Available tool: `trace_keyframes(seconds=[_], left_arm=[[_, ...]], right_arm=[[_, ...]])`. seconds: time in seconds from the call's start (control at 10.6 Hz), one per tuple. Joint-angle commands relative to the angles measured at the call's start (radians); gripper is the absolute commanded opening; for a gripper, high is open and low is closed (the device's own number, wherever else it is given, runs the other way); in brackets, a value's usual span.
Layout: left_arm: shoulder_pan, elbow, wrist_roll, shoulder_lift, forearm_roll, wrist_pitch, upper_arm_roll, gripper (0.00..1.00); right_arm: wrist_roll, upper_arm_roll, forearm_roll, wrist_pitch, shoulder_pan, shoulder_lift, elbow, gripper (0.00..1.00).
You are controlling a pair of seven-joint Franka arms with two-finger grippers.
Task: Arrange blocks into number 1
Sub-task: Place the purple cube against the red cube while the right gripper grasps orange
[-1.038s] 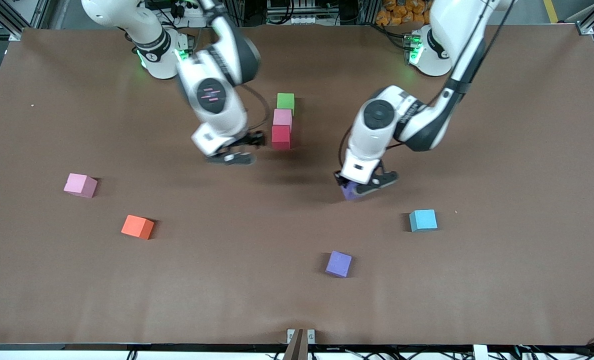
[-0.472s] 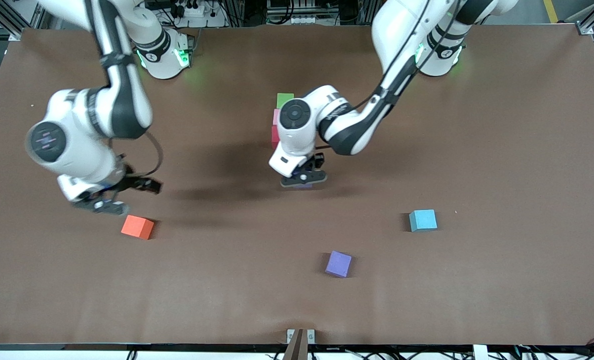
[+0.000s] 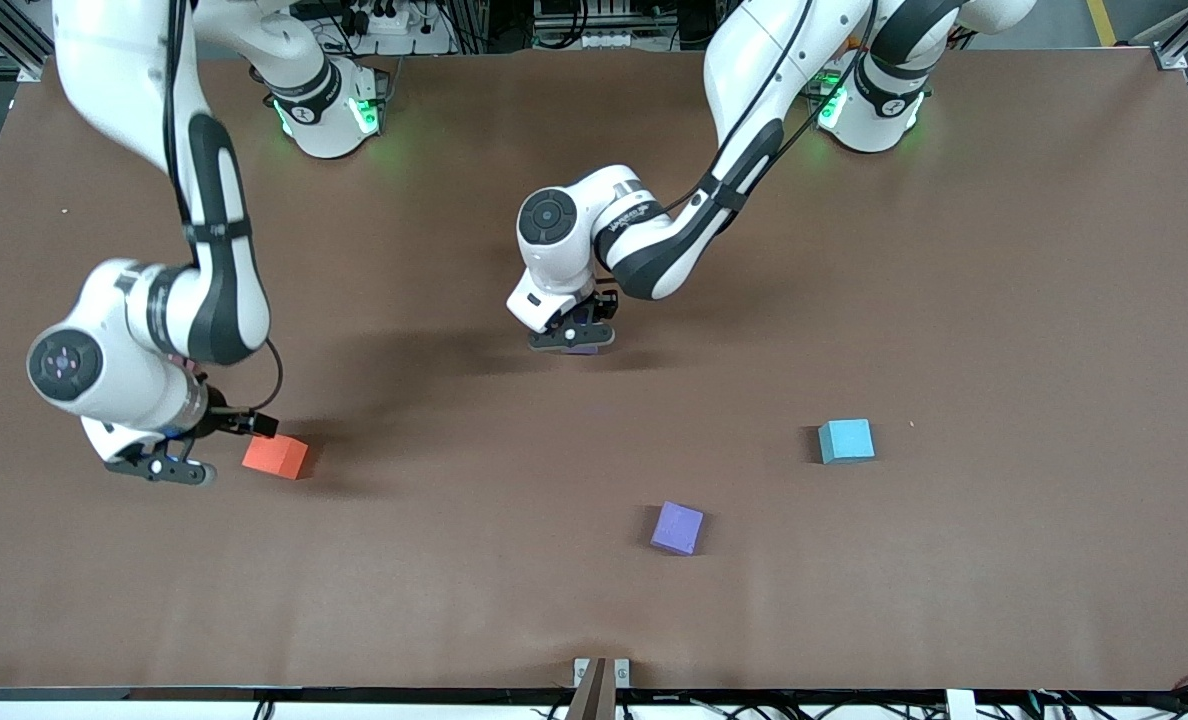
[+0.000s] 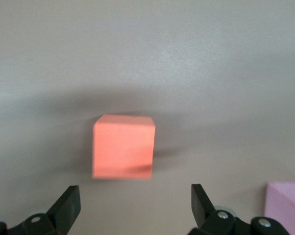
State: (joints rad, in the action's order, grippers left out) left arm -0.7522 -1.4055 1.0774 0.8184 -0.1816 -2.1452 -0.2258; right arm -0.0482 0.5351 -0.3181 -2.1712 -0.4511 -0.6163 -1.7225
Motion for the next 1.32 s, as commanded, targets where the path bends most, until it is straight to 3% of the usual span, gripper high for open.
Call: trace_keyframes(seconds=[0.0, 1.23], left_arm=[[-0.032, 0.034, 0.035, 0.021, -0.01, 0.022, 0.01, 0.0], [-0.056, 0.026, 0.058, 0.019, 0.031, 0.019, 0.003, 0.0]], right_arm=[[-0.042, -0.136, -0.029, -0.025, 0.15, -0.062, 0.083, 1.0], [-0.042, -0.167, -0.09, -0.071, 0.166, -0.132, 0.113, 1.0]])
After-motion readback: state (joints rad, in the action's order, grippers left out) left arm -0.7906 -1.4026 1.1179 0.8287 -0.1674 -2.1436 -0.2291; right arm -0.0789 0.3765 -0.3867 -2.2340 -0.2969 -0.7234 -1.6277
